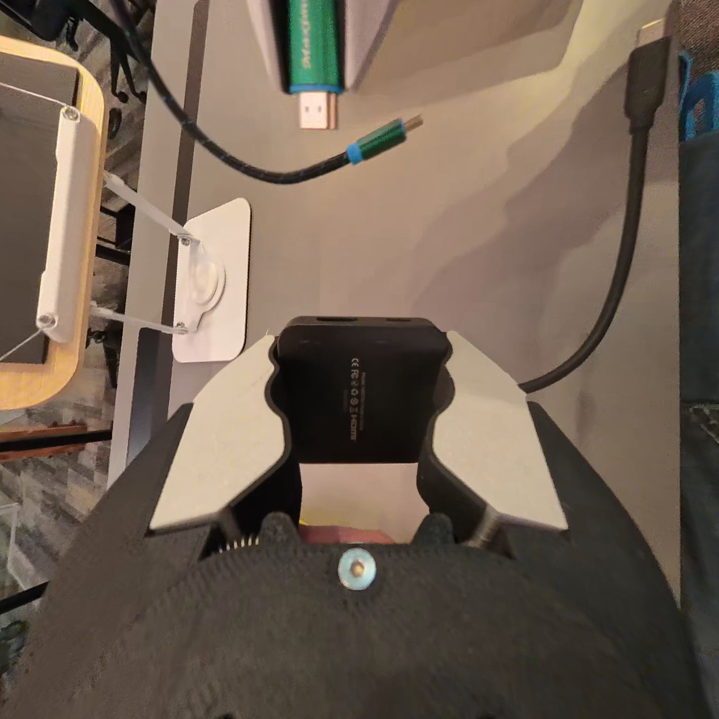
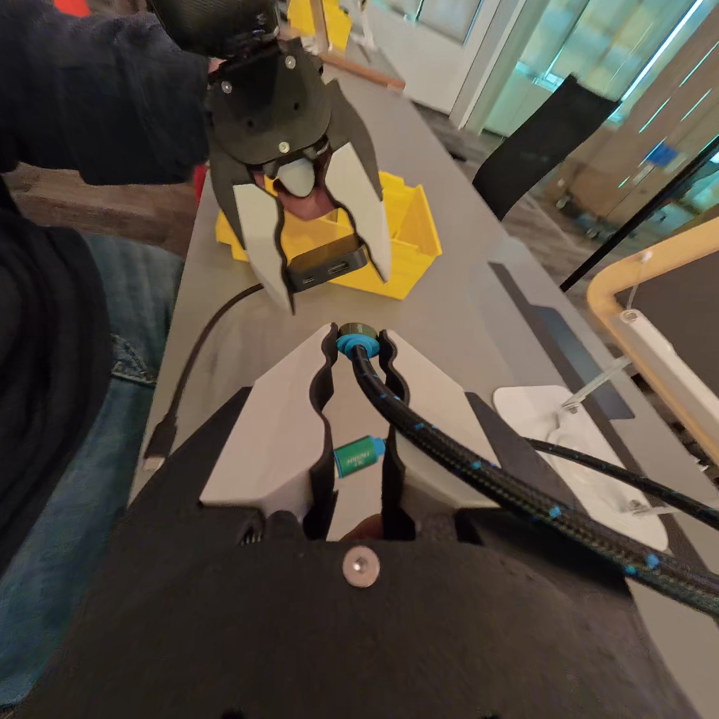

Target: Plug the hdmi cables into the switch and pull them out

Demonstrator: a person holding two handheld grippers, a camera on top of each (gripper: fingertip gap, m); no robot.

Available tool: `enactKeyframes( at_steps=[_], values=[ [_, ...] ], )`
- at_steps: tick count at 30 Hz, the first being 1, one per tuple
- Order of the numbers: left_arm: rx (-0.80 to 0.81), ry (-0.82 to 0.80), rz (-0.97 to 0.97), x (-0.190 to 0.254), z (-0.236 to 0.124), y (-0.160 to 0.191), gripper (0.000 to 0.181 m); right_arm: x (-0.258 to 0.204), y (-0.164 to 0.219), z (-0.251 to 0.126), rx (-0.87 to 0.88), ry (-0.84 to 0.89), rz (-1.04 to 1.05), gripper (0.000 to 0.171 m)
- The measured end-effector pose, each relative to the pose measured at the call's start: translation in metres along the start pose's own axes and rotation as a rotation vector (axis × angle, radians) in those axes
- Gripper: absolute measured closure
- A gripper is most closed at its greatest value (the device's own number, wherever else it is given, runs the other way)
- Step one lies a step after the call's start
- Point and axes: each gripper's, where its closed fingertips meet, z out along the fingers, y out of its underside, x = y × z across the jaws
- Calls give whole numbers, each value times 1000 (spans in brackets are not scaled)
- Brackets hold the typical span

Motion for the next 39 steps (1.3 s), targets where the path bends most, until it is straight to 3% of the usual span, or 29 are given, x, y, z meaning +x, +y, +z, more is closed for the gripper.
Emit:
enactKeyframes(
  at_steps=[5, 10, 15, 19, 22, 28, 33, 39],
  values=[
    [-51, -75, 31, -14, -7, 9, 107, 4, -18, -32, -107, 82, -13, 153],
    [-62, -84, 38, -15, -11, 11, 107, 38, -37, -125, -158, 326, 52, 153],
    [-63, -80, 38, -16, -13, 11, 107, 55, 38, -224, -421, 497, 265, 153],
    [-73, -81, 40, -16, -13, 11, 107, 43, 113, -274, -654, 566, 432, 153],
    [-77, -74, 36, -15, -12, 11, 107, 27, 163, -289, -742, 562, 578, 153],
    [-91, -51, 26, -11, -7, 14, 107, 4, 239, -281, -909, 450, 730, 148],
    [-112, -30, 24, -7, -3, 20, 107, 2, 238, -277, -1012, 352, 679, 120],
    [-108, -35, 12, -10, -3, 21, 107, 20, 207, -313, -1048, 485, 621, 116]
  ],
)
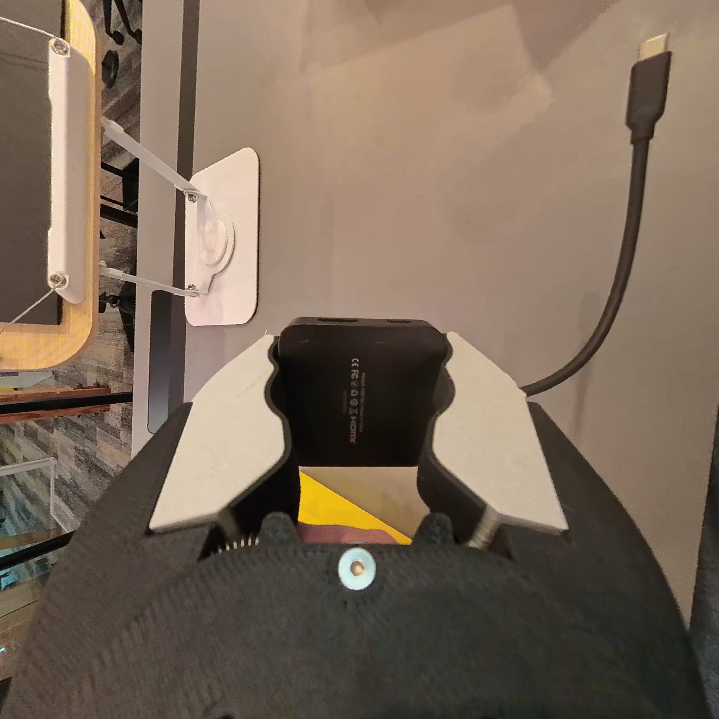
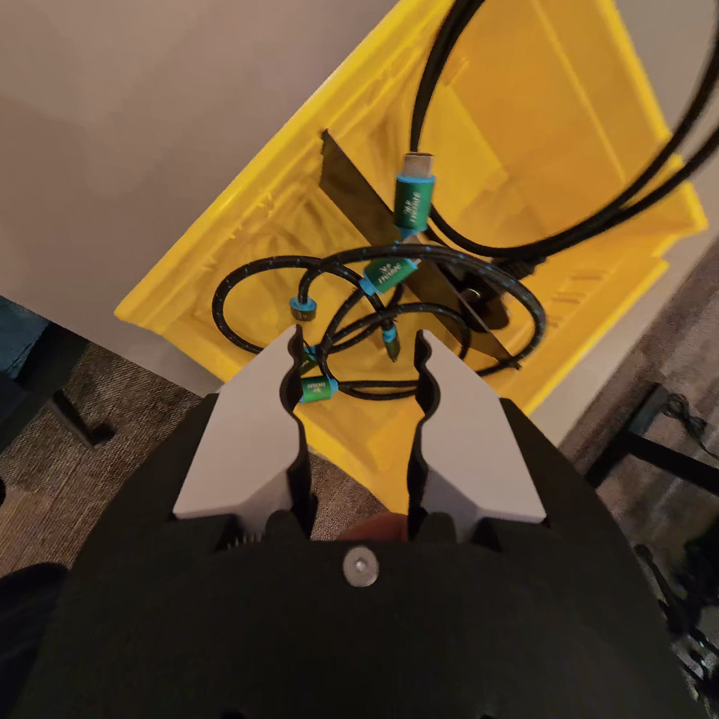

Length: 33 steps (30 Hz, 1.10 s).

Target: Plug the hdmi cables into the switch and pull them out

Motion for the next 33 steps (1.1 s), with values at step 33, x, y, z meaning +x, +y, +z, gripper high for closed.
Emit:
enactKeyframes(
  at_steps=[33],
  values=[
    [67, -512, 238, -38, -45, -81, 106, -179, -277, -110, 1025, -264, -295, 160]
  ],
)
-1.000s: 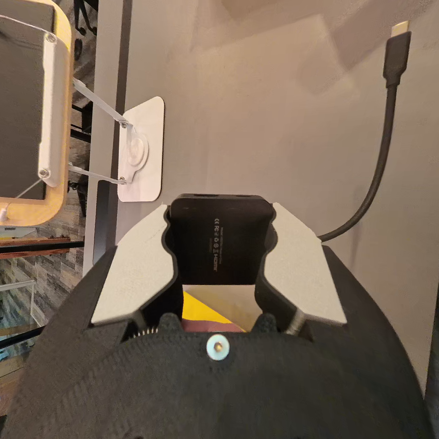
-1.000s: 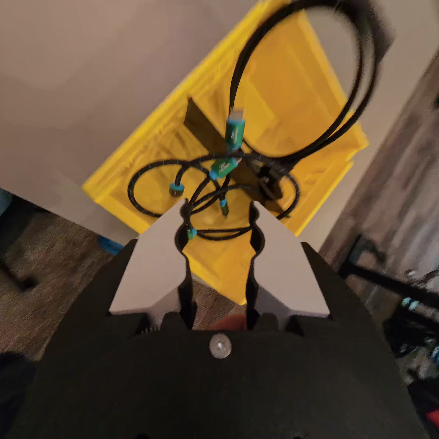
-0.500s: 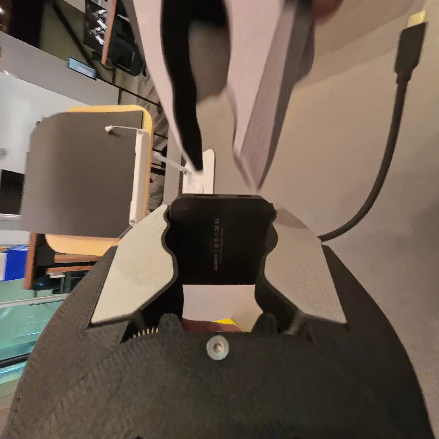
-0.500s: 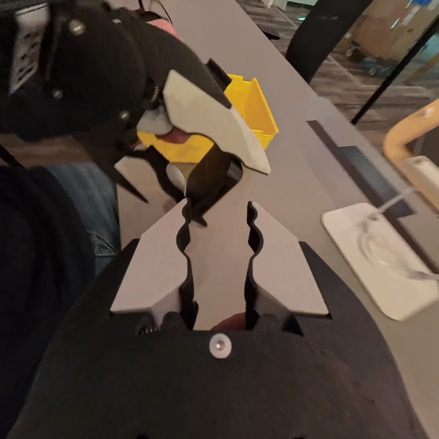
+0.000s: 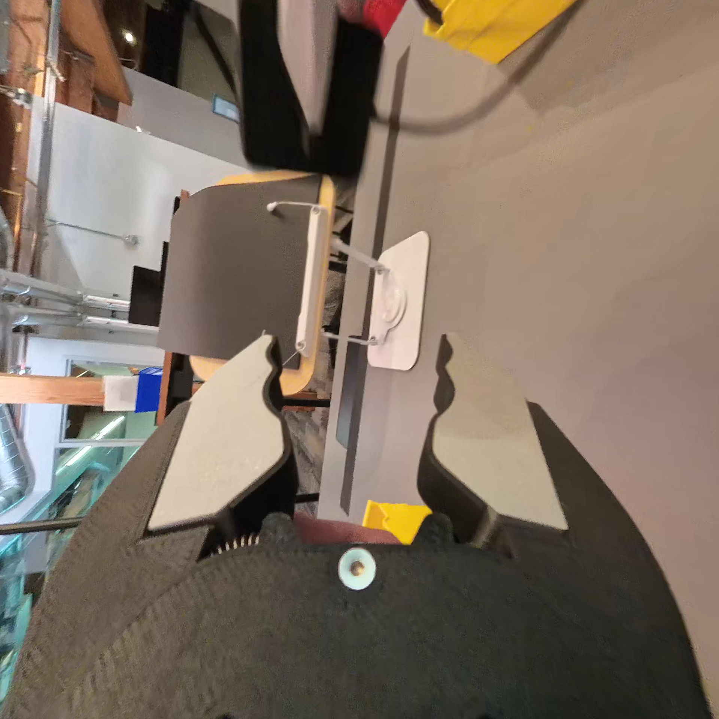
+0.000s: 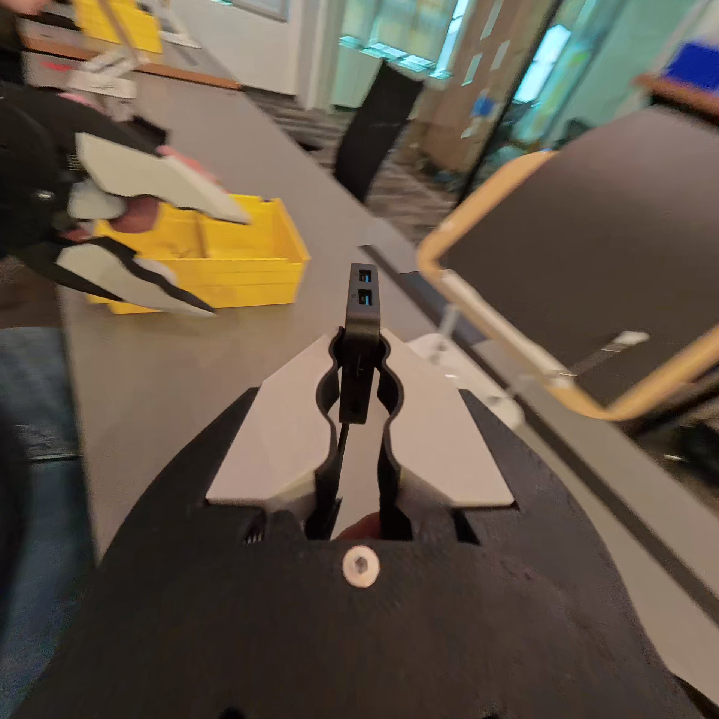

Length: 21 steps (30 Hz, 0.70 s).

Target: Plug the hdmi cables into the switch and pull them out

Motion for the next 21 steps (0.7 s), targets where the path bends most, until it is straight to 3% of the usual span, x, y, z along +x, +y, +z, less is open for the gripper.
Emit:
enactKeyframes(
  at_steps=[5, 9, 15, 21],
  values=[
    [-59, 1, 37, -2, 2, 19, 119, 124, 6, -95, -75, 356, -179, 160],
    [-86, 24, 10, 1, 4, 21, 117, 186, 68, -137, -370, 402, -335, 160],
    [-112, 11, 43, 0, 5, 20, 117, 186, 173, -135, -742, 75, -477, 160],
    [-153, 113, 45, 19, 7, 28, 112, 169, 267, -139, -1061, -214, -224, 158]
  ],
)
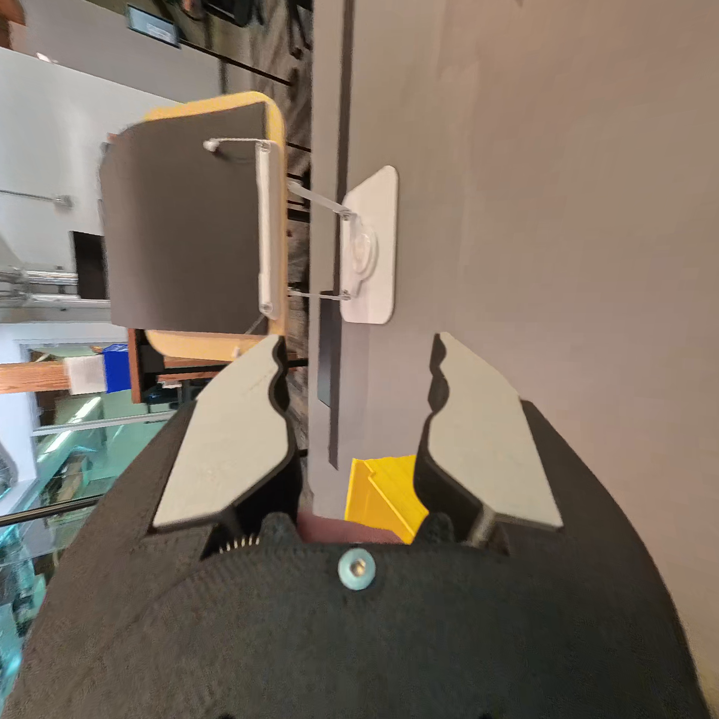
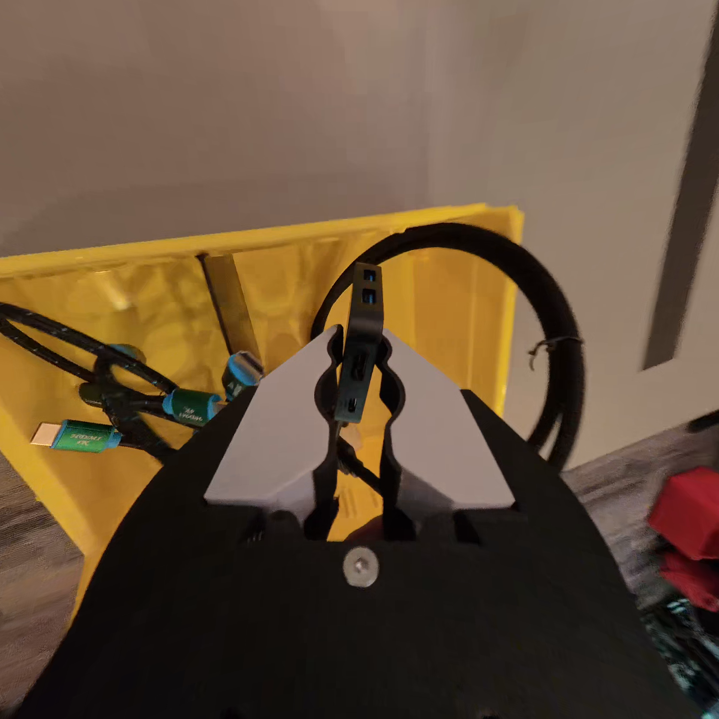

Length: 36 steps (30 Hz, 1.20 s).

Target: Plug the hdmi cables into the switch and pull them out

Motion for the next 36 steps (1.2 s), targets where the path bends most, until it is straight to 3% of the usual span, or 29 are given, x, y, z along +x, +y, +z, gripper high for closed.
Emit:
enactKeyframes(
  at_steps=[1, 2, 3, 7, 11, 14, 18, 21, 27, 29, 32, 35, 36],
  values=[
    [-13, 39, 4, 7, 0, 2, 110, 2, 4, 9, -21, -18, 28, 144],
    [-21, 60, 9, 10, 0, 4, 110, 7, 10, 15, -52, -4, 51, 119],
    [-27, 73, 9, 13, 1, 6, 110, 13, 17, 18, -93, 22, 66, 109],
    [-44, 101, -28, 13, 2, 17, 109, 25, 21, -3, -127, 144, 94, 106],
    [-76, 85, -76, 0, 0, 35, 109, 44, 7, -61, 24, 353, 175, 113],
    [-122, 34, -117, -17, -5, 54, 109, 51, 33, -104, -33, 521, 223, 114],
    [-227, -8, -201, -32, -17, 99, 108, 38, 66, -130, 40, 578, 406, 120],
    [-320, -23, -280, -31, -27, 146, 107, 15, 104, -116, 35, 547, 524, 115],
    [-558, 18, -526, 5, -61, 264, 97, -47, 175, -43, -3, 340, 741, 99],
    [-620, 67, -662, 27, -75, 299, 91, -57, 176, -32, 83, 297, 804, 114],
    [-709, 94, -812, 54, -95, 345, 86, -60, 172, -33, 203, 284, 853, 123],
    [-793, 159, -908, 84, -109, 377, 86, -60, 163, -38, 305, 258, 873, 118],
    [-809, 175, -933, 92, -112, 384, 86, -62, 156, -39, 355, 223, 896, 105]
  ],
)
